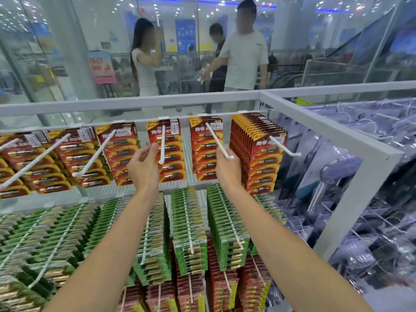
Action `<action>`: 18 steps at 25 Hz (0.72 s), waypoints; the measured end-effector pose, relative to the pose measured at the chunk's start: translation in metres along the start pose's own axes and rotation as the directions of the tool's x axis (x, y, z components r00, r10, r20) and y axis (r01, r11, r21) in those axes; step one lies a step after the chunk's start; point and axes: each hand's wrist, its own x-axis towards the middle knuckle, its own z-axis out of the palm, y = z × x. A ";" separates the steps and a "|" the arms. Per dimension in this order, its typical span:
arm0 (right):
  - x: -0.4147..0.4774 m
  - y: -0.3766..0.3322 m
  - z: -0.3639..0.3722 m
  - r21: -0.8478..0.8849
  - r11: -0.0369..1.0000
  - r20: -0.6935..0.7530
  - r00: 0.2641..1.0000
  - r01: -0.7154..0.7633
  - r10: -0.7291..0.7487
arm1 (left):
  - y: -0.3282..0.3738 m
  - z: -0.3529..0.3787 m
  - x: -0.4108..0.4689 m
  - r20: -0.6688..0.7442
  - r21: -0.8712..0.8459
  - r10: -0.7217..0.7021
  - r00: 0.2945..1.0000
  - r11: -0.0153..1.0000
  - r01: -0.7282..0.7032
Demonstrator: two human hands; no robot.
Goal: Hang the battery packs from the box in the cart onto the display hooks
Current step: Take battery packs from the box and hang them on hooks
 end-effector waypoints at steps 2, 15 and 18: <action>-0.002 0.002 -0.002 -0.011 1.000 -0.020 1.000 -0.002 0.001 | -0.004 -0.002 0.003 0.005 0.009 0.010 1.000 1.000 -0.010; -0.136 0.070 -0.089 -0.177 0.982 0.021 0.997 -0.064 0.069 | -0.062 -0.057 -0.104 0.231 -0.085 -0.087 0.969 0.990 0.109; -0.175 0.101 -0.127 -0.194 0.969 -0.040 0.988 -0.154 0.149 | -0.082 -0.063 -0.159 0.372 -0.002 -0.122 0.920 0.991 0.133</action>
